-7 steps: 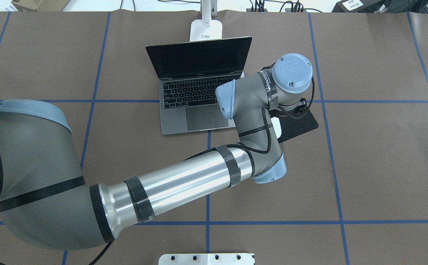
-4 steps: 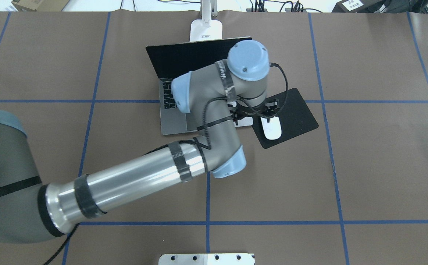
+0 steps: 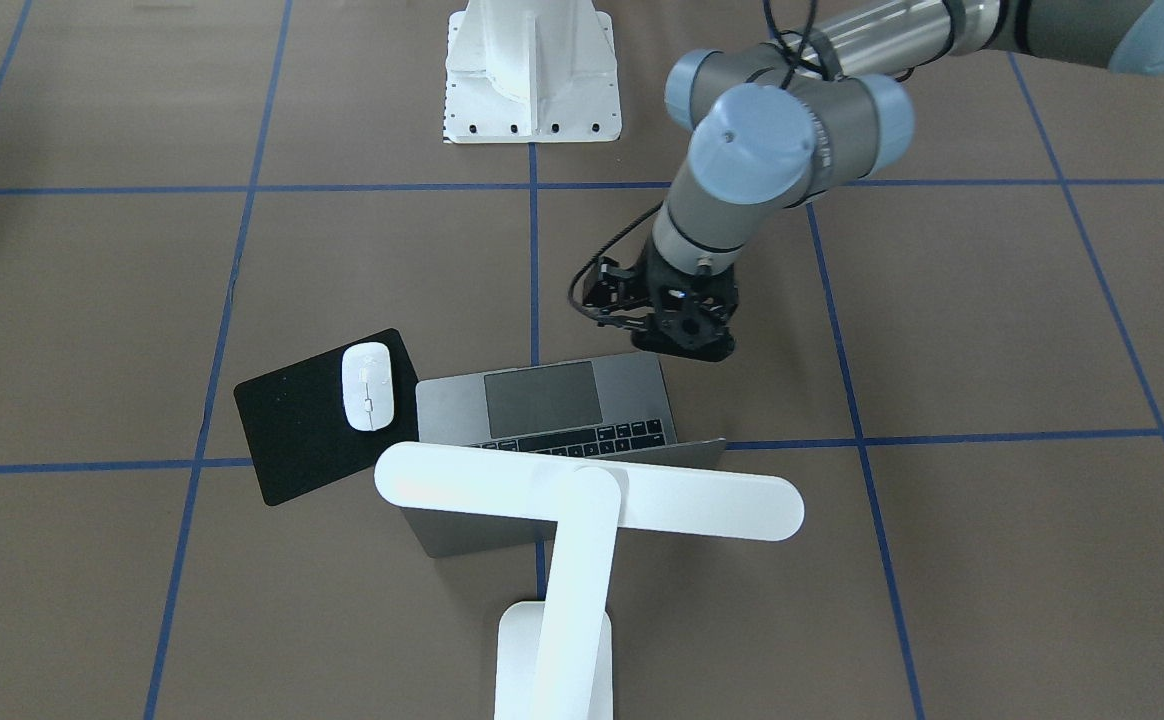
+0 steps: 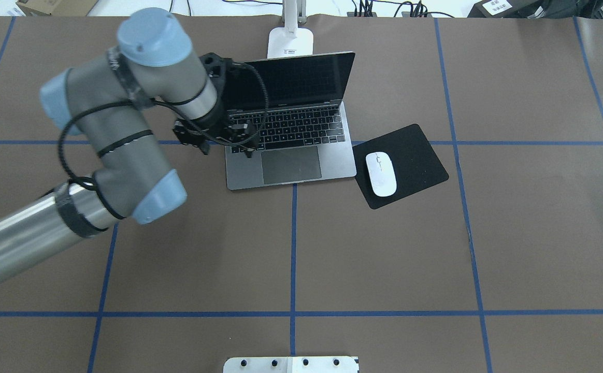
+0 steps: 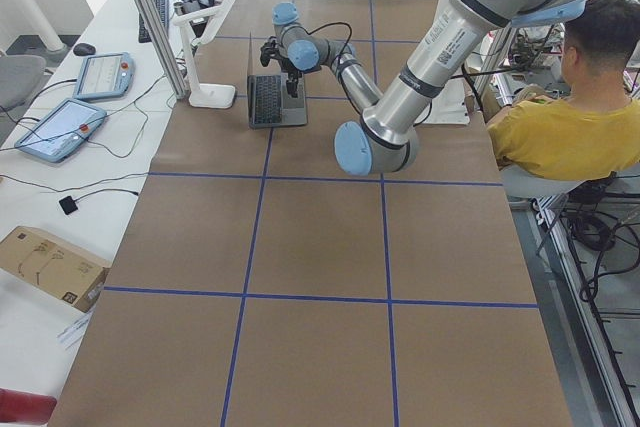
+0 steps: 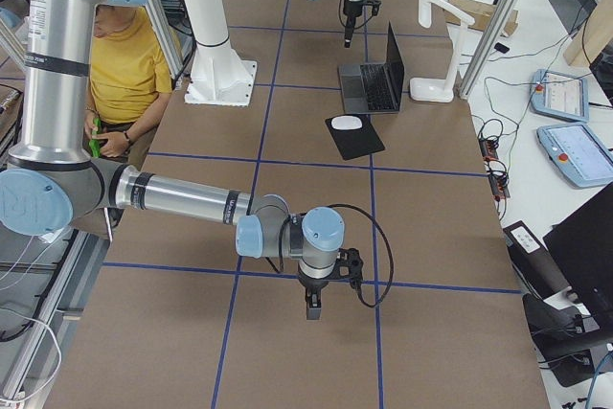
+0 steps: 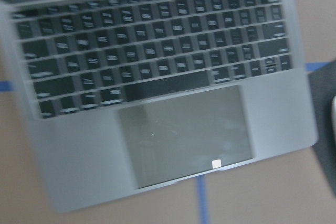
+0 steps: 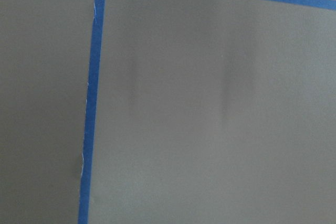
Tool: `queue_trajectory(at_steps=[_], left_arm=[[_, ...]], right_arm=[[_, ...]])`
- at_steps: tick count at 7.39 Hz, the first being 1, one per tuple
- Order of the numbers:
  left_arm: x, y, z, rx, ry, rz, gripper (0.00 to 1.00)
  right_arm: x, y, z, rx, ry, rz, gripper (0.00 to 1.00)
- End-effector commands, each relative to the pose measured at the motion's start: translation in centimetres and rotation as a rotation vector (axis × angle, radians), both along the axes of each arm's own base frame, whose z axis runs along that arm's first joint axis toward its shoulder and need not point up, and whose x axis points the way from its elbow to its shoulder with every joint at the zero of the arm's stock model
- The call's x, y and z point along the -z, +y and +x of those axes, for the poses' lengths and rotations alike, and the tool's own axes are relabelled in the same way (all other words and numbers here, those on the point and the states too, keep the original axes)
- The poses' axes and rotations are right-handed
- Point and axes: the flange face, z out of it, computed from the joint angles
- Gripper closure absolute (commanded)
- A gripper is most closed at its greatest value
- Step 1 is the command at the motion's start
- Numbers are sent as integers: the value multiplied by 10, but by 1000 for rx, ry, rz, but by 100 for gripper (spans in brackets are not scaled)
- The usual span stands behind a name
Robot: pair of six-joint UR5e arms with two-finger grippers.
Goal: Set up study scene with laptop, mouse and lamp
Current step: 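Withdraw the left arm away from the mouse pad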
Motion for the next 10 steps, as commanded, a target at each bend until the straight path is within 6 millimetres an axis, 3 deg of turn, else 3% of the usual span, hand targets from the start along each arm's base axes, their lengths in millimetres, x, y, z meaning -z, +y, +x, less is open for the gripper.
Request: queue_trajectory(at_steps=[1, 3, 4, 6, 7, 9, 10], left_arm=[[-113, -11, -134, -78, -63, 99, 1], [-221, -18, -249, -134, -147, 175, 1], [-264, -10, -300, -151, -178, 185, 1], [-336, 16, -386, -123, -214, 142, 0], [-364, 26, -426, -121, -224, 150, 0], [-416, 42, -498, -115, -233, 163, 0], [-436, 56, -513, -119, -229, 155, 0]], right_arm=[[3, 0, 5, -15, 0, 5, 0], [32, -6, 14, -40, -11, 45, 0], [54, -10, 22, -60, -11, 29, 0], [111, -9, 38, -96, -13, -18, 0], [126, -12, 38, -96, -15, -24, 0], [127, -15, 38, -99, -15, -23, 0], [120, -15, 37, -97, -13, -33, 0]])
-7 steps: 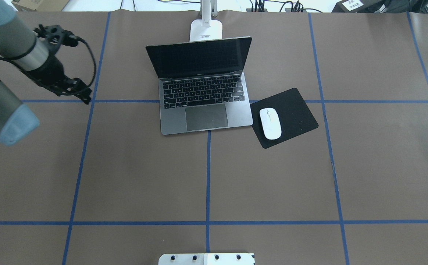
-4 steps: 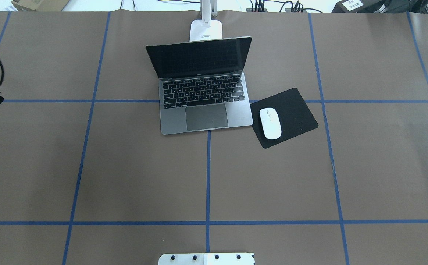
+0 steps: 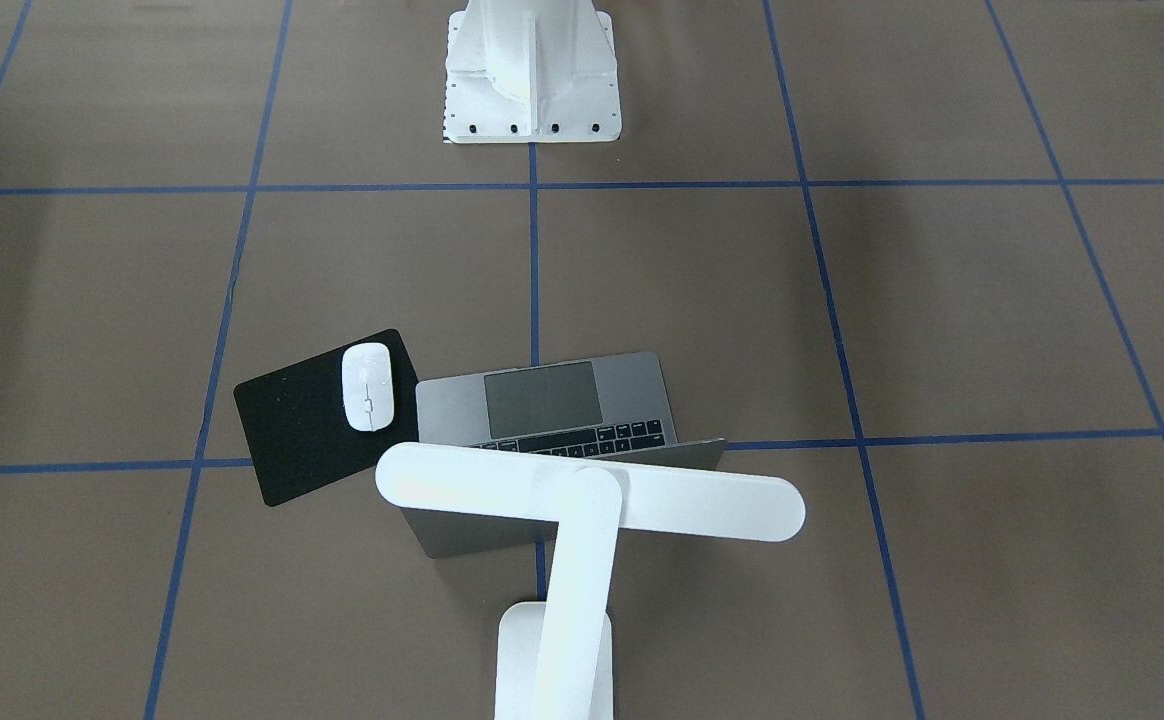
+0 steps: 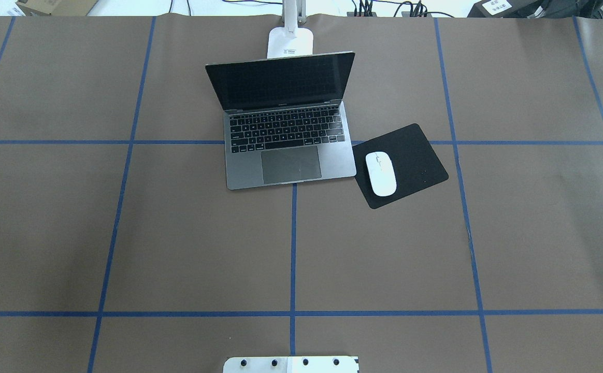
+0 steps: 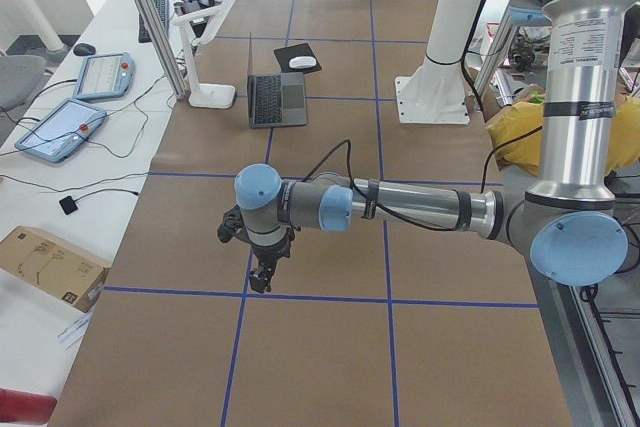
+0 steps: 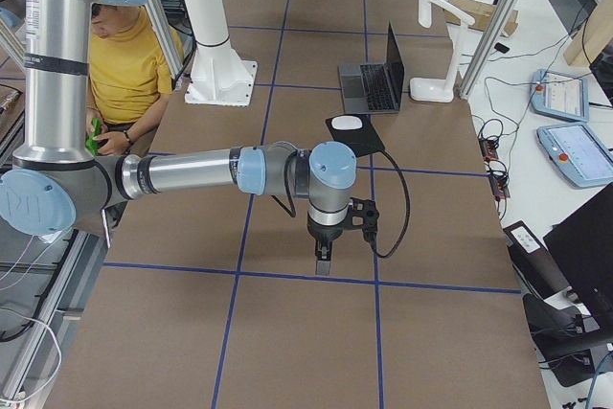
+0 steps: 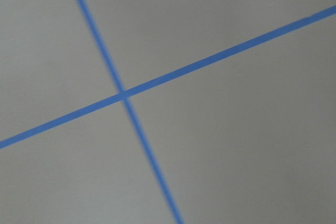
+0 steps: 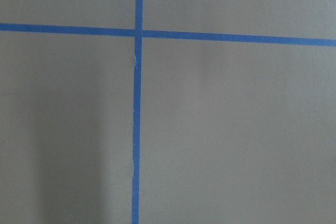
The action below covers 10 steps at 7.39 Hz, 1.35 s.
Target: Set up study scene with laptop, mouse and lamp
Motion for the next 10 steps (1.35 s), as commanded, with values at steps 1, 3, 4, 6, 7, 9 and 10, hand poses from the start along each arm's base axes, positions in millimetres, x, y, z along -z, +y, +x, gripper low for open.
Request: queue_trajectory(at_steps=[1, 3, 4, 6, 7, 9, 10], left_arm=[[-45, 39, -40, 20, -2, -29, 0], [-38, 44, -64, 109, 12, -53, 0], [-28, 40, -64, 189, 36, -105, 0], [-18, 47, -63, 259, 42, -150, 0], [-11, 47, -62, 259, 50, -135, 0], [-9, 47, -61, 255, 73, -127, 0], [-14, 53, -60, 254, 75, -135, 0]], right_arm=[[-6, 0, 0, 0, 1, -13, 0], [-6, 0, 0, 0, 1, -13, 0], [-7, 0, 0, 1, 1, -13, 0], [-7, 0, 0, 1, 3, -12, 0], [-7, 0, 0, 1, 3, -12, 0], [-7, 0, 0, 3, 4, -9, 0], [-7, 0, 0, 5, 6, -8, 0]])
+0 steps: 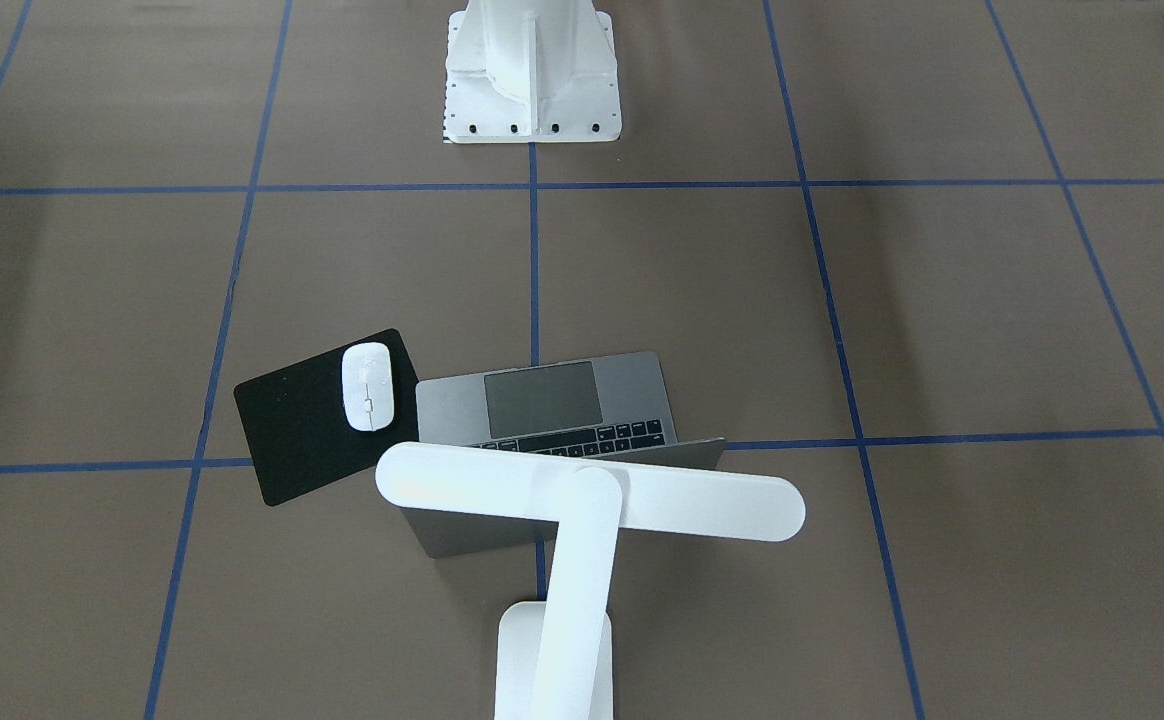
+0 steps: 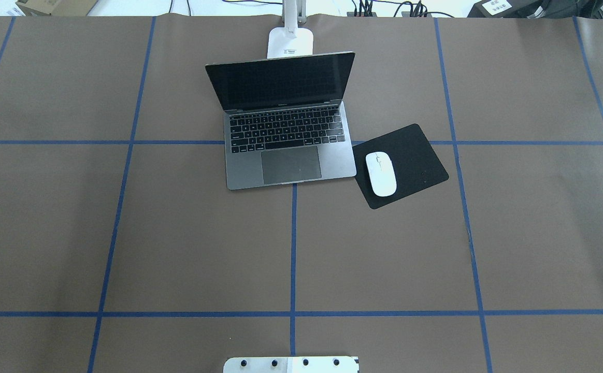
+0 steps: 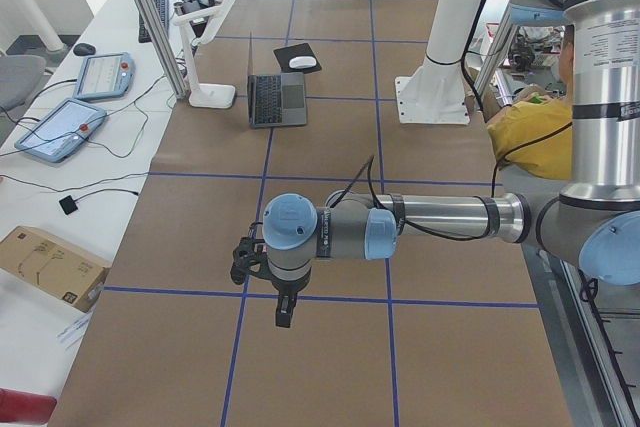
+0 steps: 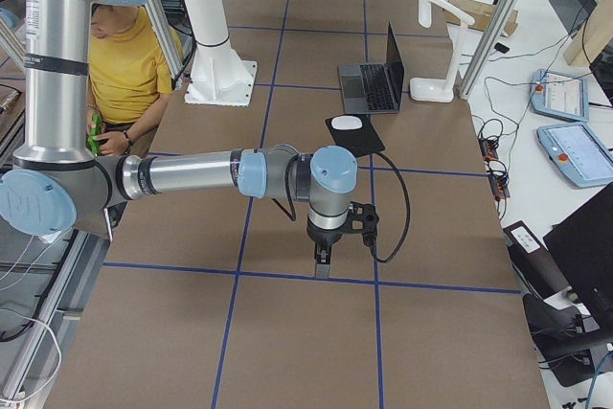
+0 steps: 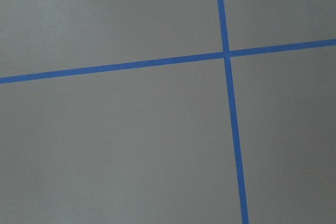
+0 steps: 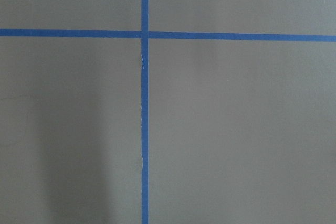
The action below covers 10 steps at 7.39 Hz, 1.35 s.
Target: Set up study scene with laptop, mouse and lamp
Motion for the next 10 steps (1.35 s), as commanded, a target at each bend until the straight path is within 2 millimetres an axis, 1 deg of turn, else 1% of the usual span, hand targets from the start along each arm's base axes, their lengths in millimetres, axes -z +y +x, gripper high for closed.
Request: queue_trajectory(at_steps=[1, 5, 6, 8, 10], left_arm=[[-1, 5, 1, 0, 7, -1, 0], [-5, 6, 1, -1, 6, -9, 0], [-6, 8, 2, -1, 6, -12, 0], [-7, 9, 2, -1, 7, -15, 0], [-11, 14, 2, -1, 8, -22, 0]], right_arm=[[0, 0, 0, 3, 3, 3, 0], [-5, -1, 0, 3, 3, 9, 0], [-5, -1, 0, 6, 3, 11, 0], [-5, -1, 0, 8, 2, 13, 0], [-1, -2, 0, 11, 0, 24, 0]])
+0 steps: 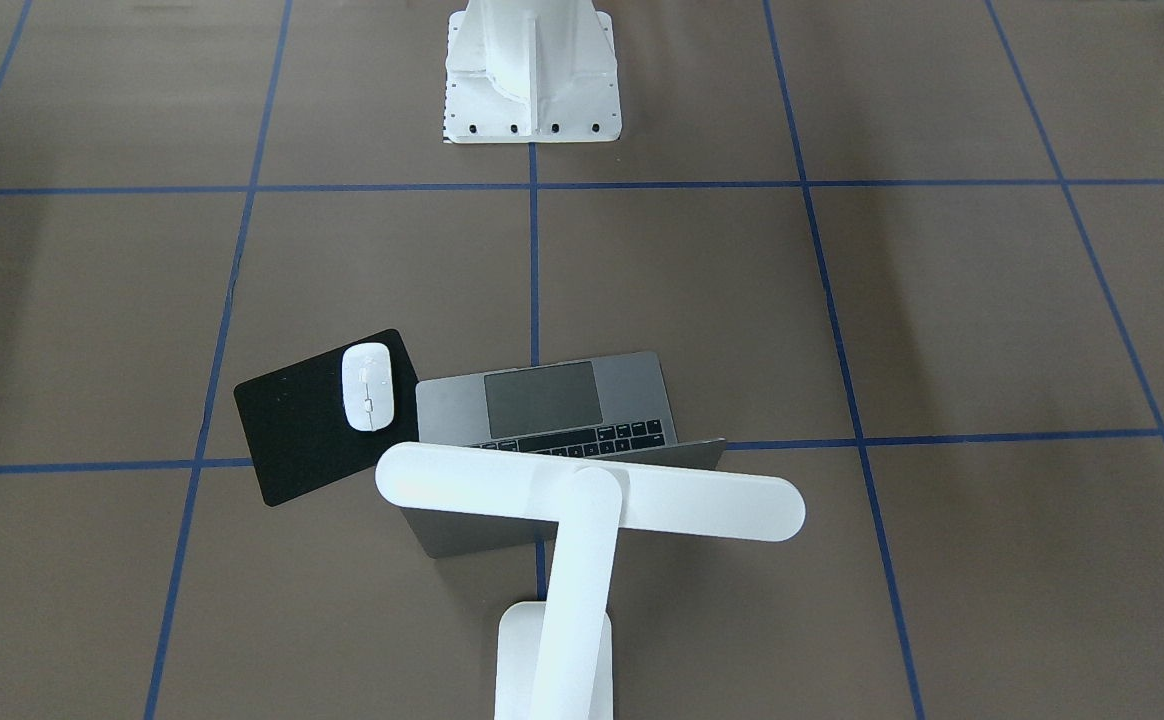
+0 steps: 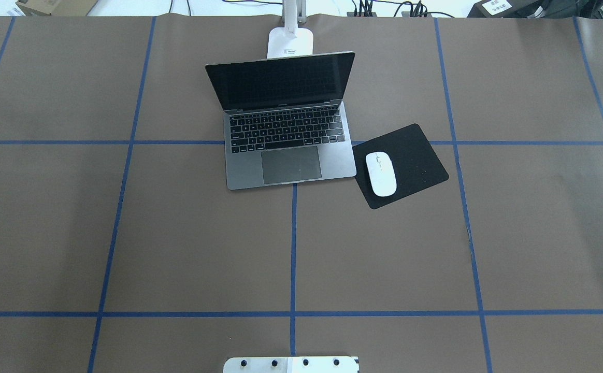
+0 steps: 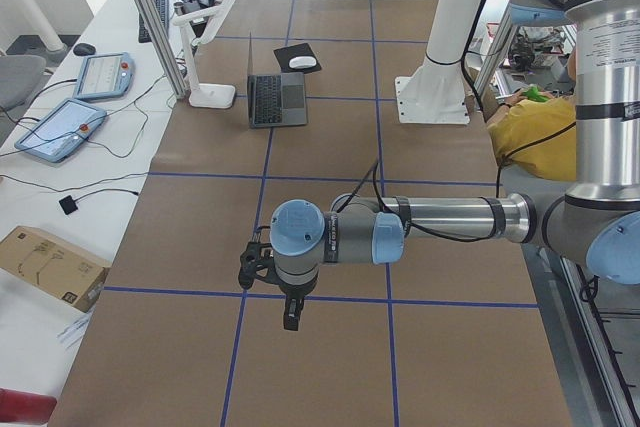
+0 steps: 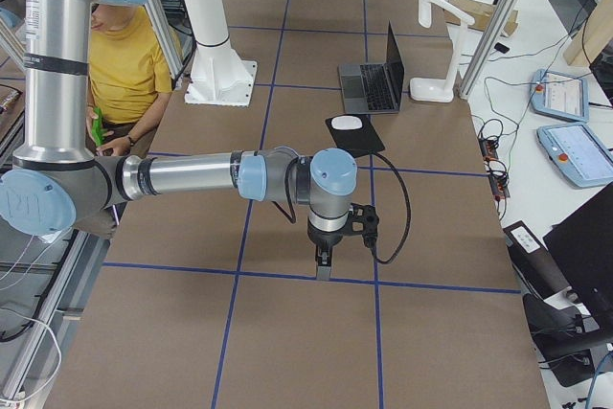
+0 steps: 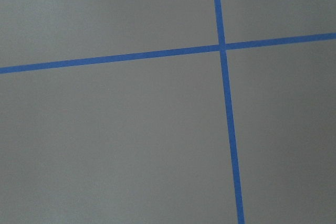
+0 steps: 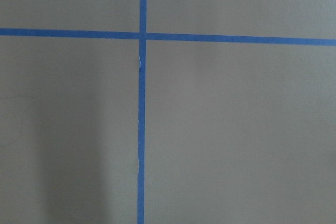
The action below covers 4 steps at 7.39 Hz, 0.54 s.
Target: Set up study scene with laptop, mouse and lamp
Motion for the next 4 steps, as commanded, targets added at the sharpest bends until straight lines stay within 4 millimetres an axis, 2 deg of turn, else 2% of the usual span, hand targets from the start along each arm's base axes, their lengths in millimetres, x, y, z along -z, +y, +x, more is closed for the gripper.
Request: queue_trajectory(at_steps=[1, 4], left_arm=[[-2, 3, 0, 0, 0, -5, 0], [-2, 3, 0, 0, 1, -5, 0]], right_arm=[[3, -3, 0, 0, 0, 35, 0], [-19, -5, 0, -4, -1, 55, 0]])
